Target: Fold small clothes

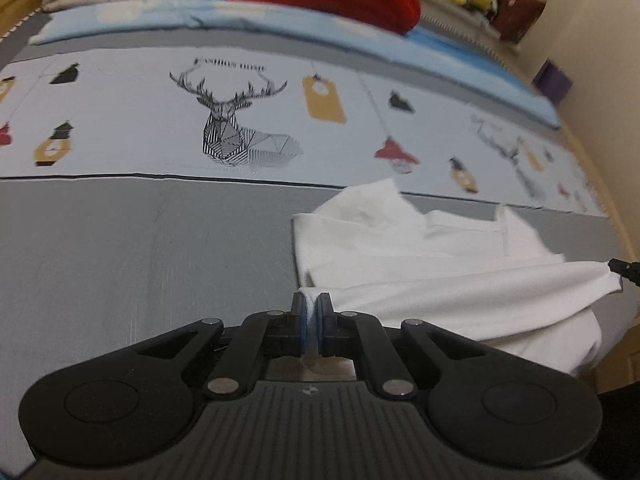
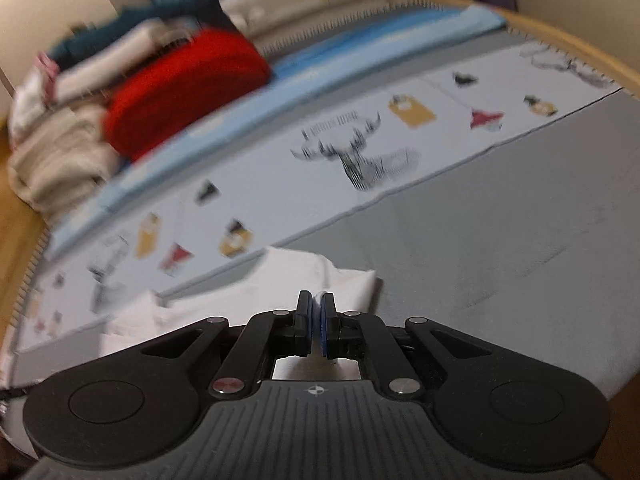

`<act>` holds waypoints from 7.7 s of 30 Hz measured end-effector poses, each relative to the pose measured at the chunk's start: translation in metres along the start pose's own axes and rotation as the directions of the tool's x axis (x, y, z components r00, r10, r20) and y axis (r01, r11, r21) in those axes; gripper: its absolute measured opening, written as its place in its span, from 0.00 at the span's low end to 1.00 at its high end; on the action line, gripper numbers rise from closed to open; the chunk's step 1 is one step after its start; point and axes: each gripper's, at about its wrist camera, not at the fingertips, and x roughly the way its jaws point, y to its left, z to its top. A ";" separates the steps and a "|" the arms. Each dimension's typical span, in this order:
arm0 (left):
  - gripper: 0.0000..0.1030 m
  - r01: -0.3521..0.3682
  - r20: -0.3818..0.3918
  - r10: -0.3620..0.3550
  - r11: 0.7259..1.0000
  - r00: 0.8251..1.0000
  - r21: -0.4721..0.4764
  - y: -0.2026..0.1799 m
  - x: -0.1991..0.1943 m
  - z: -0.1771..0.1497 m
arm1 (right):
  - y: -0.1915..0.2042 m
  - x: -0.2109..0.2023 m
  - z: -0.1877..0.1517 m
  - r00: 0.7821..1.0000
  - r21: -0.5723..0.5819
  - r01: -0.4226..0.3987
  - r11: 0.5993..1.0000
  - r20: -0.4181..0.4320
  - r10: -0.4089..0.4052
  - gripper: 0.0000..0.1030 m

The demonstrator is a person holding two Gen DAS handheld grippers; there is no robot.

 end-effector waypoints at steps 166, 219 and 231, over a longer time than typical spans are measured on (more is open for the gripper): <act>0.03 0.075 -0.153 -0.079 0.997 0.985 -0.034 0.002 0.021 -0.074 | 0.000 0.033 -0.074 0.981 0.011 0.027 1.000 -0.194 -0.024 0.11; 0.62 -0.113 0.089 0.120 0.990 0.989 -0.080 0.002 0.041 0.053 | 0.109 0.127 -0.002 0.998 -0.092 0.050 0.995 -0.022 -0.052 0.37; 0.58 -0.019 -0.170 -0.030 0.961 0.985 -0.276 0.047 0.081 0.036 | 0.095 0.144 -0.029 0.958 -0.174 0.097 0.980 -0.251 -0.140 0.54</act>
